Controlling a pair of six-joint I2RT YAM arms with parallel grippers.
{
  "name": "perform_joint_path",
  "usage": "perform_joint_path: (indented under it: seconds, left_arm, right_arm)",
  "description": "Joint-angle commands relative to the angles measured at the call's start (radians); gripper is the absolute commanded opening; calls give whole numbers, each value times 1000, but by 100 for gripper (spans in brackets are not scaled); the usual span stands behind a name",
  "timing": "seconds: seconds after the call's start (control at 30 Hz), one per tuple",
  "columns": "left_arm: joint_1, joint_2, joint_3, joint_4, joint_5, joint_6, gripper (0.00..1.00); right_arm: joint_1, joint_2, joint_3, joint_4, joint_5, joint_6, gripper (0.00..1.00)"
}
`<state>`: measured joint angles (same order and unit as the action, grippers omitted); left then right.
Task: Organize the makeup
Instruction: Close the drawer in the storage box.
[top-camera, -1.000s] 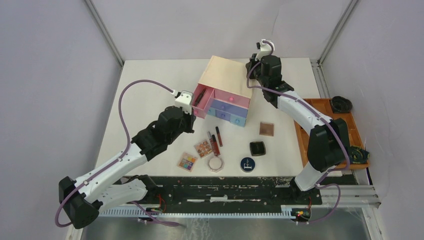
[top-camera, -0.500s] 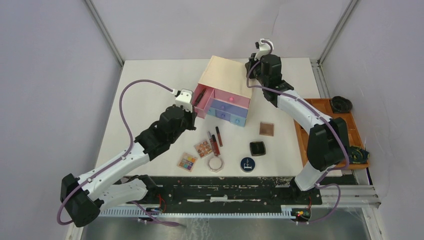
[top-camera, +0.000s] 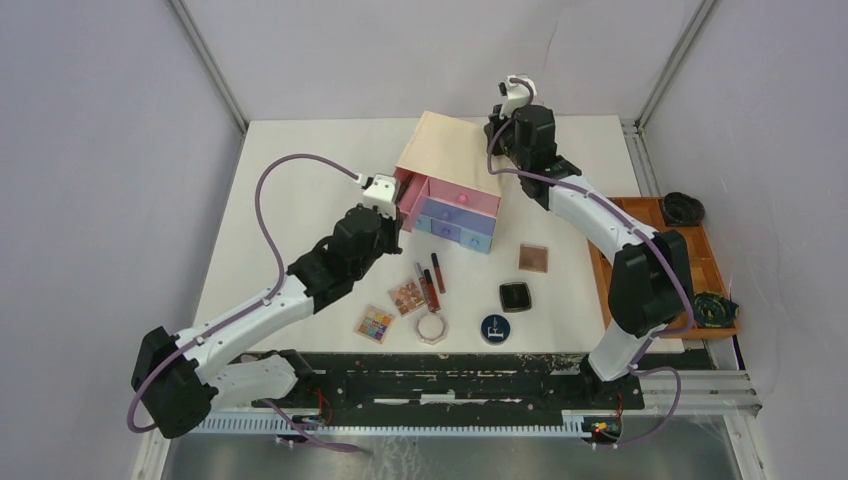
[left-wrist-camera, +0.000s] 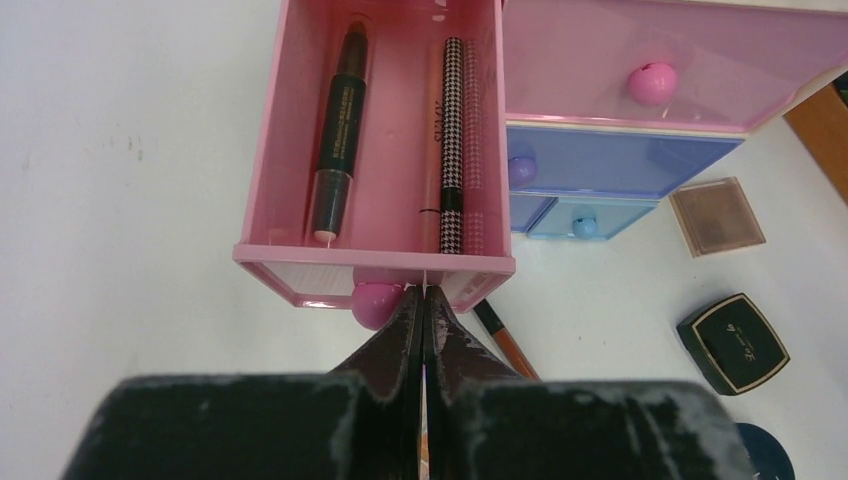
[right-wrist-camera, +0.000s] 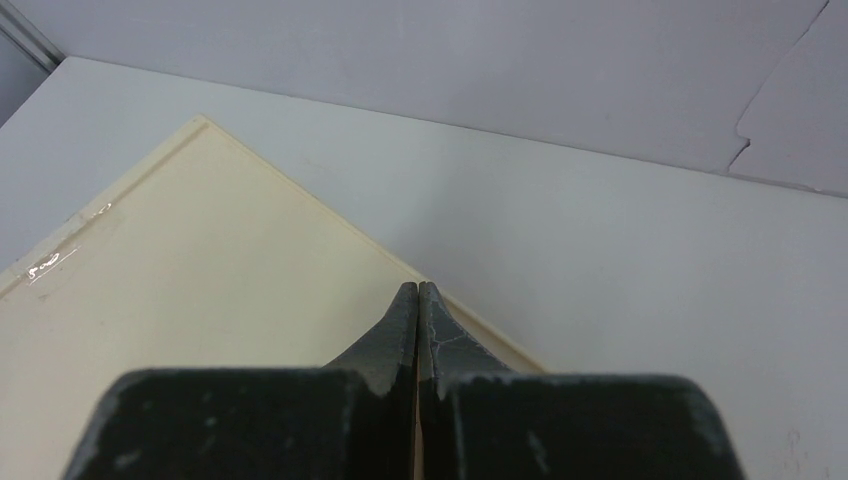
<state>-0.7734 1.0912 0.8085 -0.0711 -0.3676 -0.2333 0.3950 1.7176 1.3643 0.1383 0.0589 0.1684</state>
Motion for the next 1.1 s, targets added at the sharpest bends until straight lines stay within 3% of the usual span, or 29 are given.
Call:
perform_joint_path:
  seconds: [0.0, 0.43, 1.07]
  left_arm:
    - [2, 32, 48, 110, -38, 61, 3]
    - [2, 162, 144, 224, -72, 184, 3]
    - [9, 310, 145, 481, -138, 254, 3]
  right_arm:
    - [31, 120, -63, -411, -48, -34, 1]
    - [50, 135, -47, -425, -45, -45, 1]
    - [50, 144, -42, -422, -47, -43, 1]
